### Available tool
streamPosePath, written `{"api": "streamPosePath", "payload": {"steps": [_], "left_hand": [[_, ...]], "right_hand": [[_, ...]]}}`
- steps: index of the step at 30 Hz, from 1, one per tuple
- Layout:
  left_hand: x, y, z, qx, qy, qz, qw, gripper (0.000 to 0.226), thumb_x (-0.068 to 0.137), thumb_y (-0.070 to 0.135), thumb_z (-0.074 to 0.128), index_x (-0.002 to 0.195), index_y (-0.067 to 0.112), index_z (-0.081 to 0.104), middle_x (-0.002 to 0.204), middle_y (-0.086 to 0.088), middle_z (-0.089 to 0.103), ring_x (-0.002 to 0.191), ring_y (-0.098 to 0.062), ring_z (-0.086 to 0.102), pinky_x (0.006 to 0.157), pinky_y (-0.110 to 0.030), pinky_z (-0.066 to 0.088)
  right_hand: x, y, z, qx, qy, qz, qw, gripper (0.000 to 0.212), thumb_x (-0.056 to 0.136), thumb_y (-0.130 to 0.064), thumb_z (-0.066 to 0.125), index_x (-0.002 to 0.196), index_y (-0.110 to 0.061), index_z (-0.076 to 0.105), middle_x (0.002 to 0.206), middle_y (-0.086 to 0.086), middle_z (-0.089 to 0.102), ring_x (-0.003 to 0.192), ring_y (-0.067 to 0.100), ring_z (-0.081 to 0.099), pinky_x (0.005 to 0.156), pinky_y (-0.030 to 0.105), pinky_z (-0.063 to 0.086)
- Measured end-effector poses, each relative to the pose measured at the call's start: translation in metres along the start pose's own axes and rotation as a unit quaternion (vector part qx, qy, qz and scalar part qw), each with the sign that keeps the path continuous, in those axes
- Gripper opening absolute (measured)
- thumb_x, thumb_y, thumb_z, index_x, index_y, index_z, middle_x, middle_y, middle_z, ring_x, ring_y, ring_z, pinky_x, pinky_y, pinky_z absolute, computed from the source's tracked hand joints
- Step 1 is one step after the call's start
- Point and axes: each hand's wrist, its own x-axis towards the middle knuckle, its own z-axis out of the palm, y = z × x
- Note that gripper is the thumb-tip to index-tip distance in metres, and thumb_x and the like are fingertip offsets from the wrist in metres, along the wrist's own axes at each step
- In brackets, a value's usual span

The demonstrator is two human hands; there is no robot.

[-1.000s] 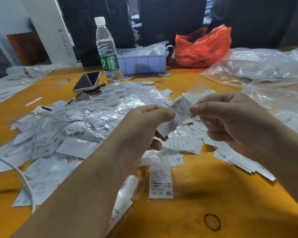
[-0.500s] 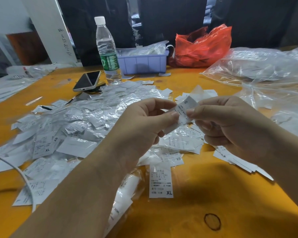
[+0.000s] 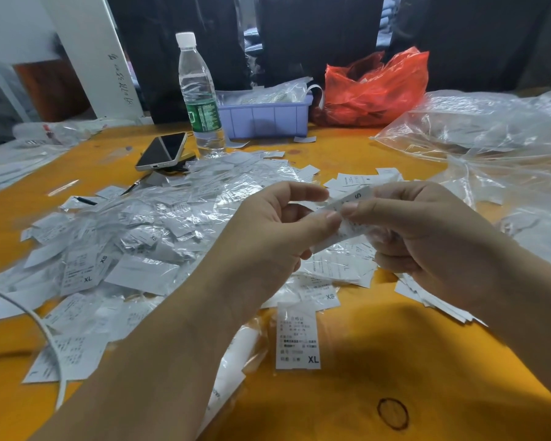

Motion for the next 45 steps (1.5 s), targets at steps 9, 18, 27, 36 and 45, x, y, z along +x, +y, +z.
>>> {"api": "streamPosePath", "payload": {"steps": [9, 18, 27, 36, 45], "left_hand": [[0.0012, 0.0015, -0.0042, 0.007, 0.043, -0.040, 0.998, 0.012, 0.088, 0.007, 0.063, 0.079, 0.014, 0.067, 0.063, 0.000, 0.067, 0.048, -0.009, 0.051, 0.045, -0.021, 0.040], [0.0022, 0.0023, -0.0027, -0.041, 0.065, -0.026, 0.997, 0.027, 0.088, 0.003, 0.062, 0.066, 0.019, 0.069, 0.062, -0.004, 0.066, 0.048, -0.011, 0.049, 0.042, -0.020, 0.038], [0.0017, 0.0027, 0.0001, -0.068, 0.047, -0.031, 0.996, 0.024, 0.088, 0.003, 0.062, 0.068, 0.017, 0.067, 0.061, -0.003, 0.064, 0.048, -0.011, 0.048, 0.042, -0.020, 0.037], [0.0015, -0.0009, 0.0022, -0.009, 0.046, -0.039, 0.998, 0.017, 0.089, 0.006, 0.060, 0.077, 0.015, 0.066, 0.062, 0.001, 0.065, 0.050, -0.009, 0.051, 0.044, -0.020, 0.040], [0.0012, -0.0011, 0.0026, -0.008, 0.046, -0.052, 0.998, 0.010, 0.095, 0.009, 0.055, 0.092, 0.010, 0.064, 0.067, 0.000, 0.068, 0.053, -0.010, 0.054, 0.043, -0.022, 0.041]], "right_hand": [[0.0031, -0.0026, -0.0066, 0.040, 0.062, 0.015, 0.997, 0.017, 0.076, -0.021, 0.068, 0.080, -0.007, 0.077, 0.063, 0.010, 0.028, 0.044, 0.009, 0.018, 0.036, 0.018, 0.022], [0.0027, -0.0012, -0.0014, 0.061, 0.080, 0.001, 0.995, 0.015, 0.086, -0.013, 0.063, 0.079, -0.013, 0.076, 0.061, 0.012, 0.020, 0.042, 0.010, 0.016, 0.036, 0.019, 0.021], [0.0019, -0.0009, -0.0010, 0.099, 0.148, -0.014, 0.984, 0.016, 0.087, -0.007, 0.060, 0.072, -0.011, 0.058, 0.065, 0.016, 0.026, 0.038, 0.008, 0.015, 0.035, 0.017, 0.024], [0.0024, 0.0014, -0.0002, 0.098, 0.118, 0.019, 0.988, 0.018, 0.087, -0.010, 0.063, 0.070, -0.012, 0.071, 0.063, 0.012, 0.036, 0.040, 0.008, 0.020, 0.034, 0.017, 0.025], [0.0021, -0.0026, -0.0028, 0.071, 0.151, -0.012, 0.986, 0.035, 0.059, -0.015, 0.076, 0.093, -0.010, 0.070, 0.068, 0.010, 0.071, 0.034, 0.005, 0.027, 0.034, 0.016, 0.027]]}}
